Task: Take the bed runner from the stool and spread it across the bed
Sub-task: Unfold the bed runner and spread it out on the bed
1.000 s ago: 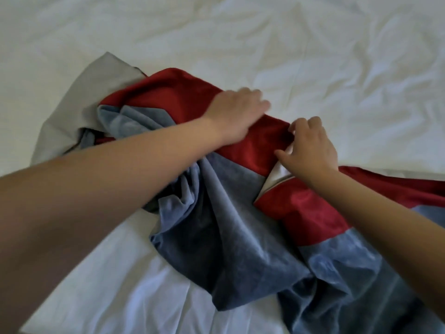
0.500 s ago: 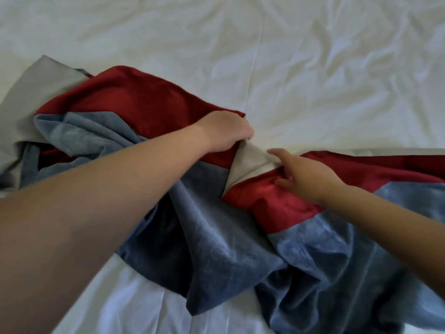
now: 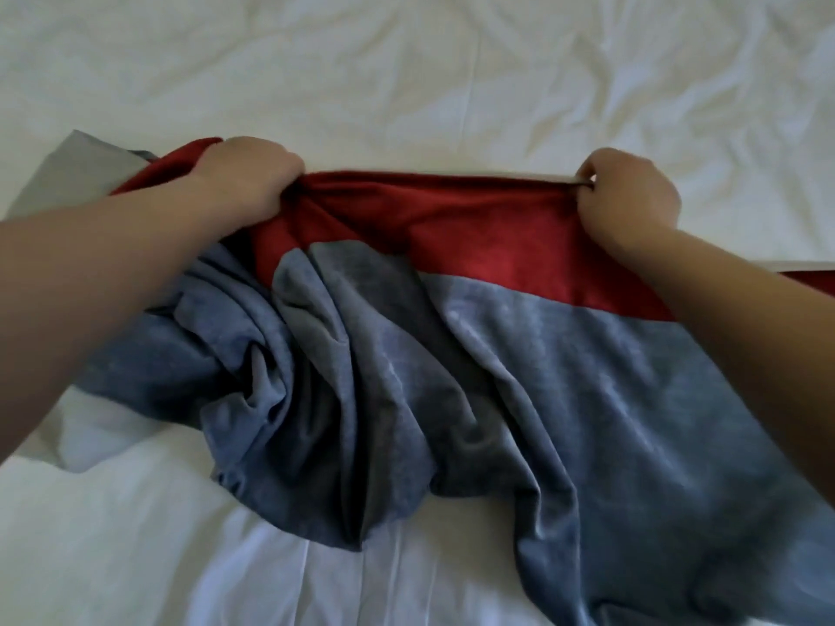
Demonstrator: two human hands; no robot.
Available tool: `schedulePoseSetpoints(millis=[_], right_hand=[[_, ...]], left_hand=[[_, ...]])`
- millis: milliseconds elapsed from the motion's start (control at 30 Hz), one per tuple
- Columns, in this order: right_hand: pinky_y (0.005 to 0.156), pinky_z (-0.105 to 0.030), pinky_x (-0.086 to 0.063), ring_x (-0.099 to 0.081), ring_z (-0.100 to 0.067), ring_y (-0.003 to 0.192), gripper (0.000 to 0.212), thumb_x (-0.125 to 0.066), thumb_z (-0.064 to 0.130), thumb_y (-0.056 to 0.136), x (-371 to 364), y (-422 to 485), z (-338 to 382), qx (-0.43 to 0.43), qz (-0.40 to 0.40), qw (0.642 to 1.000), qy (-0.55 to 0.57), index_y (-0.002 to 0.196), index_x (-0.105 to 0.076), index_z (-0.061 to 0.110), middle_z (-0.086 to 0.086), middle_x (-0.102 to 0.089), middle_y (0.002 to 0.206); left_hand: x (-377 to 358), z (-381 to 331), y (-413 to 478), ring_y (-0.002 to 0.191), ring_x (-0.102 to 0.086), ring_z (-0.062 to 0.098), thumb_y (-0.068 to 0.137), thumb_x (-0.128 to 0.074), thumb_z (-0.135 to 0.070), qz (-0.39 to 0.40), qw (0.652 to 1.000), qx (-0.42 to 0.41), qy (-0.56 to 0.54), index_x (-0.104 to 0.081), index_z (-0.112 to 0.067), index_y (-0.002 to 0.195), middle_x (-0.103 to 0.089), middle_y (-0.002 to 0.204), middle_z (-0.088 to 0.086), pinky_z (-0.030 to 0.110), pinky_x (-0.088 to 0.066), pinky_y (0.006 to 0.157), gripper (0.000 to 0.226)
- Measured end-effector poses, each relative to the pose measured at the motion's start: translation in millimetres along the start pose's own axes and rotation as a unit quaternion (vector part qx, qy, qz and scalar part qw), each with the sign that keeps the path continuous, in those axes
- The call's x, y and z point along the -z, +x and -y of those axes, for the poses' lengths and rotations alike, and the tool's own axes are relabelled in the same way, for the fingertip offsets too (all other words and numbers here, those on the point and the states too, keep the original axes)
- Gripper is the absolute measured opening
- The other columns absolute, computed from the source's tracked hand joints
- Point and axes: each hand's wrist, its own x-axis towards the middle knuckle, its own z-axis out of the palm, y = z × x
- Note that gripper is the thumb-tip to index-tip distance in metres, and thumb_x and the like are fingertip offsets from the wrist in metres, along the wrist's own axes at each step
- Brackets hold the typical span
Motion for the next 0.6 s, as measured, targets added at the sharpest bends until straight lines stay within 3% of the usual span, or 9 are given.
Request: schedulePoseSetpoints(millis=[167, 300, 467, 600], right_hand=[[0.073, -0.034, -0.038, -0.057, -0.036, 0.103, 0.030, -0.048, 0.012, 0.080, -5.5, -0.6, 0.5, -0.003, 0.014, 1.000, -0.001, 0.107, -0.058, 0.016, -0.013, -0.062, 0.112], [0.072, -0.036, -0.038, -0.055, -0.036, 0.104, 0.039, -0.050, 0.015, 0.082, -0.9, -11.2, 5.9, 0.024, -0.010, 0.999, -0.024, 0.121, -0.049, 0.016, -0.013, -0.059, 0.113], [0.080, -0.042, -0.043, -0.050, -0.035, 0.113, 0.041, -0.053, 0.029, 0.086, 15.1, -21.1, 29.0, 0.092, 0.007, 0.994, -0.066, 0.125, -0.051, 0.015, -0.013, -0.054, 0.120], [0.073, -0.038, -0.038, -0.052, -0.034, 0.109, 0.041, -0.050, 0.034, 0.089, 23.6, -29.7, 63.1, 0.149, 0.020, 0.984, -0.091, 0.124, -0.050, 0.013, -0.012, -0.055, 0.118]], left_hand=[[-0.1, -7.3, -2.7, 0.086, -0.057, 0.038, 0.083, -0.050, -0.003, -0.026, 1.000, 0.012, 0.005, -0.057, -0.007, 0.092, -0.058, 0.096, 0.016, 0.037, -0.042, 0.059, 0.013], [8.5, -8.5, -14.8, 0.094, -0.055, 0.037, 0.084, -0.051, -0.016, -0.118, 0.993, 0.002, 0.014, -0.056, -0.010, 0.110, -0.058, 0.106, 0.013, 0.036, -0.038, 0.057, 0.027], [24.0, -1.1, -43.5, 0.098, -0.055, 0.035, 0.085, -0.041, -0.046, -0.188, 0.980, -0.046, 0.038, -0.058, -0.008, 0.109, -0.059, 0.108, 0.014, 0.042, -0.048, 0.063, 0.048], [29.1, 4.6, -69.2, 0.098, -0.056, 0.034, 0.081, -0.025, -0.054, -0.195, 0.980, -0.022, 0.022, -0.058, -0.009, 0.109, -0.060, 0.108, 0.014, 0.042, -0.048, 0.070, 0.063]])
